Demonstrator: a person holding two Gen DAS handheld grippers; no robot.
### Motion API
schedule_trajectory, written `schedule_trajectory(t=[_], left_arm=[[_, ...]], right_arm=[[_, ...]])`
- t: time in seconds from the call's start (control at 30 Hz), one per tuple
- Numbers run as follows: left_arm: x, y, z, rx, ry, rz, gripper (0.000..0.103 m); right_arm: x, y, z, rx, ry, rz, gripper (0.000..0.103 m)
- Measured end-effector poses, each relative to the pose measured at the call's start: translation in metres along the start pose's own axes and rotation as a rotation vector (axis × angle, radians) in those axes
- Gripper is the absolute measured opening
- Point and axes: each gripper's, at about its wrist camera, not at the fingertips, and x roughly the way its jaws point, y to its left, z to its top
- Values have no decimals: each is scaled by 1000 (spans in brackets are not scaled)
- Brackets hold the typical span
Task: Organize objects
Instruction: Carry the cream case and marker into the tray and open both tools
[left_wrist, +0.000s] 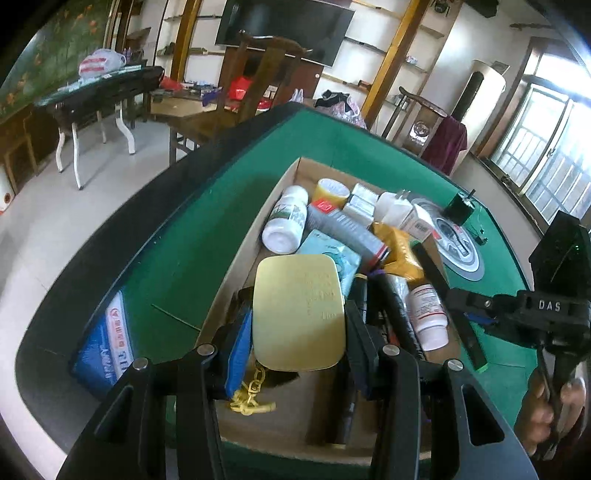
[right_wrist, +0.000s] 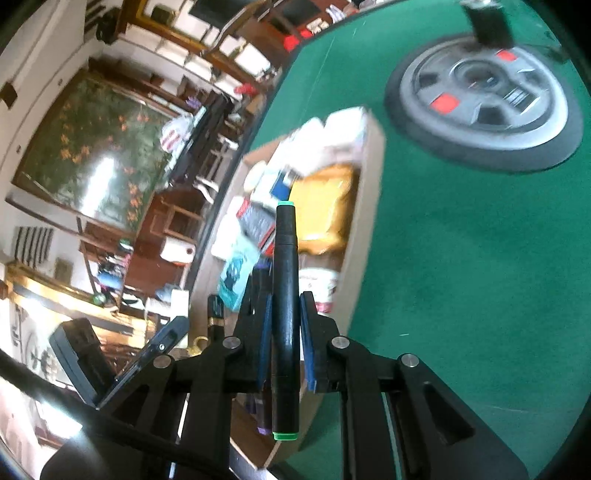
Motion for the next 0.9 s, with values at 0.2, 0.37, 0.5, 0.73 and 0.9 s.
schedule_trajectory(t=[0.2,0.37,0.5,0.73,0.9], left_arm=[[16,3,-1,-8,15,13,41],[15,4,-4,-17,-15,40,41],[7,3,-6,-1,-47,73,43],[-40,-15,-16,35,-279,305,61],[-77,-36,-24,72,-468,408,102]], right_arm=[[23,22,4,-57,7,-125,13],[35,43,2,-149,-17,-271,13],[37,60,-5,-256,-37,-403,13],[11,73,-27,-339,-173,-447,45],[-15,82,-60,-378,-387,-503,64]])
